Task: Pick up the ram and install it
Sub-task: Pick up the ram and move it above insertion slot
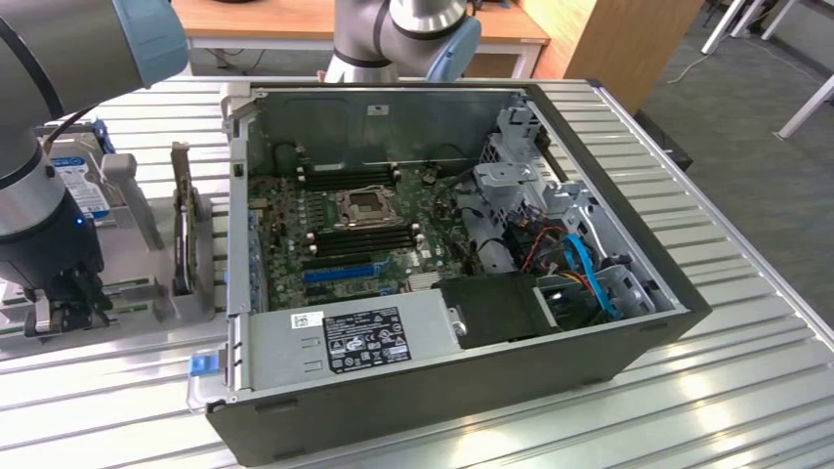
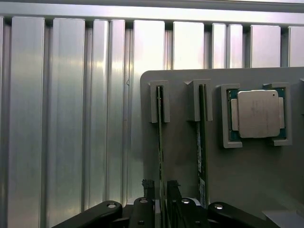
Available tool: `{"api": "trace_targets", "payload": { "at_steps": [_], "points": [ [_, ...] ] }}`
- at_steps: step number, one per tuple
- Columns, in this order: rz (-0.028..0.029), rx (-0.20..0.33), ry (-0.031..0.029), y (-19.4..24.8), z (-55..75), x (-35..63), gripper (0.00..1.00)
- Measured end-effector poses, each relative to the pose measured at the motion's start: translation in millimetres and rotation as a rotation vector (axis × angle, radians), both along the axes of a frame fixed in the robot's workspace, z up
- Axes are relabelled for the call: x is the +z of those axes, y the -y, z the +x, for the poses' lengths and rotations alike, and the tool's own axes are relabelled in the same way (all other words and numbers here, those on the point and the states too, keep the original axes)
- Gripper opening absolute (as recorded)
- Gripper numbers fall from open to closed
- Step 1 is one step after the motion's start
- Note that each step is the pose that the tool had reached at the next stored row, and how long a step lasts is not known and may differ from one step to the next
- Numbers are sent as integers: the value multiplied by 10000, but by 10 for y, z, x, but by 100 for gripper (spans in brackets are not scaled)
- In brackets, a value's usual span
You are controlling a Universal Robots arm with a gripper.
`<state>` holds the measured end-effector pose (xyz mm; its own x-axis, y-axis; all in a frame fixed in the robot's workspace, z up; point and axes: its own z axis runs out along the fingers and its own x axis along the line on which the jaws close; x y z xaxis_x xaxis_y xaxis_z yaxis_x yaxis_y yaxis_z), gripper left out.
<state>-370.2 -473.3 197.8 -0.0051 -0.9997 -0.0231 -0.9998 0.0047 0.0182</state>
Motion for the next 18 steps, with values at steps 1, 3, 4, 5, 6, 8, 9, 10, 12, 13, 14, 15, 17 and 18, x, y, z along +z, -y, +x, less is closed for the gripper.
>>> {"api": "trace_targets", "payload": {
  "at_steps": [1,3,4,5,6,8,9,10,12,13,14,15,17,18],
  "points": [
    [0,0,1,0,0,0,25],
    [-1,0,0,0,0,0,25],
    [-1,0,0,0,0,0,25],
    [0,0,1,0,0,0,25],
    [0,0,1,0,0,0,25],
    [1,0,1,-4,0,-1,25],
    [1,-2,1,-10,0,0,25],
    [0,-1,1,-14,0,0,25],
    [0,1,1,-17,0,0,25],
    [0,0,0,-17,0,0,25],
    [0,1,0,-17,0,0,25],
    [0,1,0,-17,0,0,25],
    [0,0,0,-18,0,0,25],
    [0,0,0,-18,0,0,25]
  ]
}}
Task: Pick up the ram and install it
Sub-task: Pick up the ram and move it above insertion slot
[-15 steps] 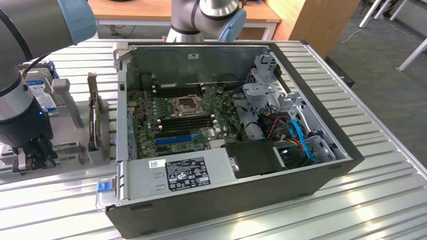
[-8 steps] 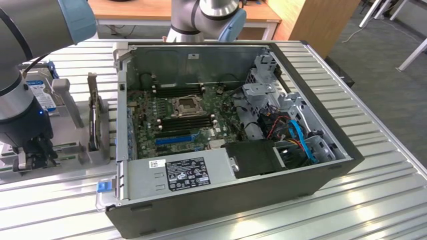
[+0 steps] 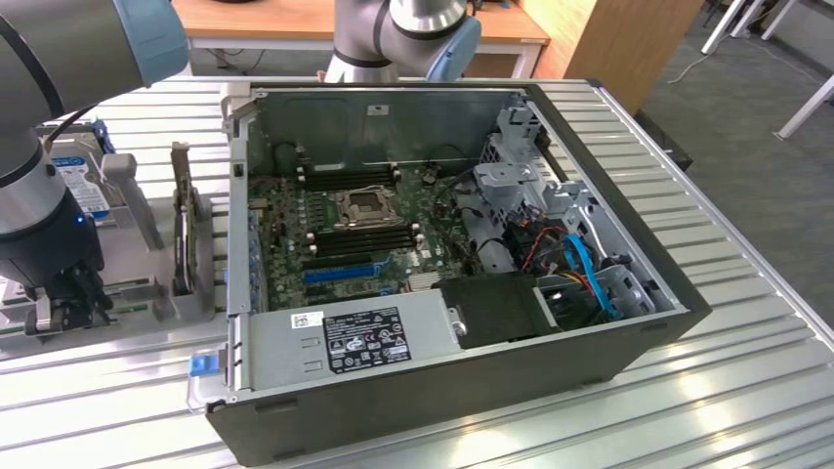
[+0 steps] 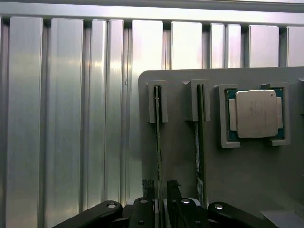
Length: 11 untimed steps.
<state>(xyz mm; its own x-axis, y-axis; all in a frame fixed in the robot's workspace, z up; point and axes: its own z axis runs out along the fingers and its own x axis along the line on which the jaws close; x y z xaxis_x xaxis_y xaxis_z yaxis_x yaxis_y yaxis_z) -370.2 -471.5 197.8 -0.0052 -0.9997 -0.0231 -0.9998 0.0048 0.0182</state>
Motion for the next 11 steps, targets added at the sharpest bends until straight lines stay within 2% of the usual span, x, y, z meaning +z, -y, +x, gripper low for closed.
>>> {"api": "trace_targets", "payload": {
  "at_steps": [2,3,4,5,11],
  "points": [
    [0,1,0,0,0,0,23],
    [0,0,0,0,0,0,17],
    [0,1,-1,0,0,0,17],
    [-1,1,0,0,0,0,12],
    [0,0,0,0,0,0,12]
  ]
}}
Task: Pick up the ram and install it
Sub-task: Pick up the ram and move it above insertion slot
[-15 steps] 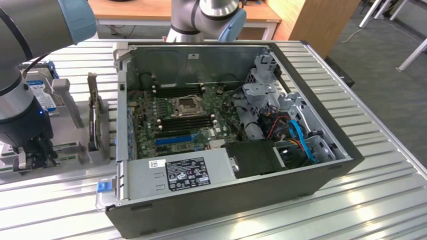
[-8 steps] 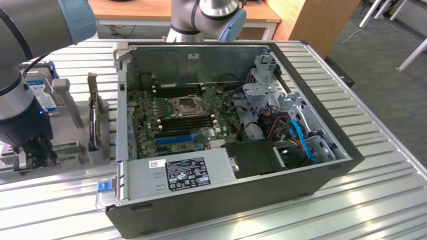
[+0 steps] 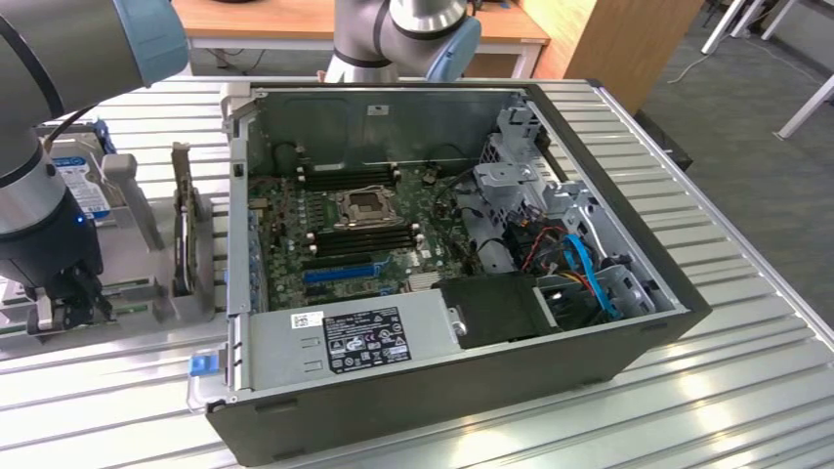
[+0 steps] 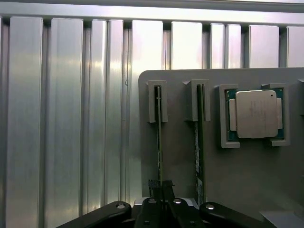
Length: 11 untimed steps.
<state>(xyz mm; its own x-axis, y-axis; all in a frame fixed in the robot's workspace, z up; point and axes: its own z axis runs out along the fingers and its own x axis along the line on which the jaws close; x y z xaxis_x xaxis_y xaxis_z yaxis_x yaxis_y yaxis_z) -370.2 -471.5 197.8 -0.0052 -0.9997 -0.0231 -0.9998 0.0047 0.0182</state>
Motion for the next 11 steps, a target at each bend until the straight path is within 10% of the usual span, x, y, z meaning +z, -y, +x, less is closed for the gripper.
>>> {"api": "trace_targets", "payload": {
  "at_steps": [11],
  "points": [
    [0,0,0,0,0,37,12]
  ]
}}
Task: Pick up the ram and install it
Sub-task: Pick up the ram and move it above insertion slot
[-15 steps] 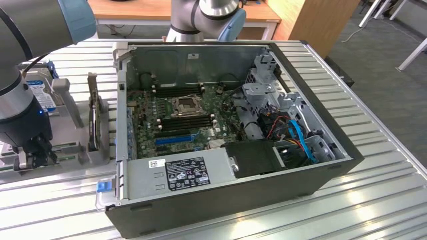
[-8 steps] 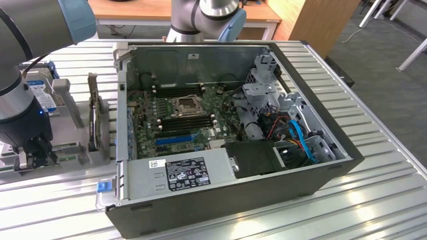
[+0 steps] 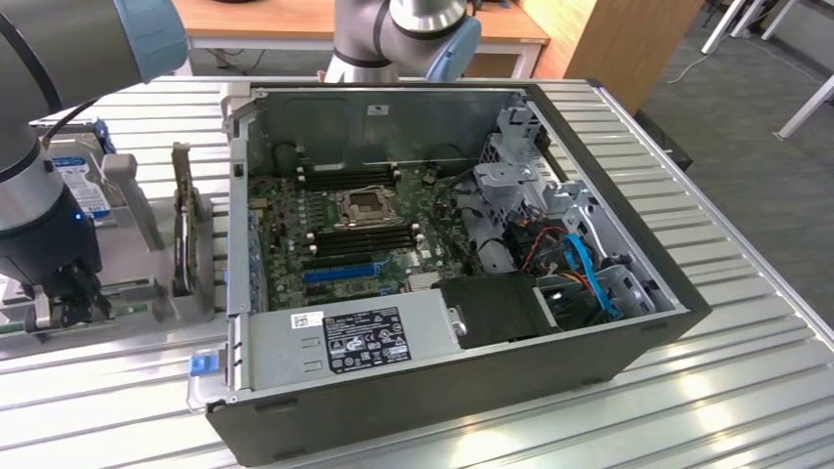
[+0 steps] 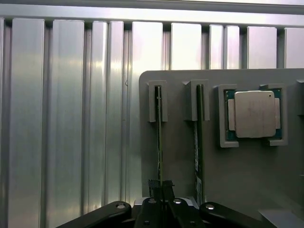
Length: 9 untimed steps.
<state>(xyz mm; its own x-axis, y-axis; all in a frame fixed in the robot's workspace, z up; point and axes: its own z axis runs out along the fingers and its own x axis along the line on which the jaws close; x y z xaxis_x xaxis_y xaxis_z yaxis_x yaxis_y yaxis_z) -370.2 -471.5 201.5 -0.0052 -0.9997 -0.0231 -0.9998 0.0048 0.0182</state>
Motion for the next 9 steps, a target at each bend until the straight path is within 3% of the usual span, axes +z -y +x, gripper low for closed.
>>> {"api": "trace_targets", "payload": {
  "at_steps": [9],
  "points": [
    [0,0,-3,4,-1,34,12]
  ]
}}
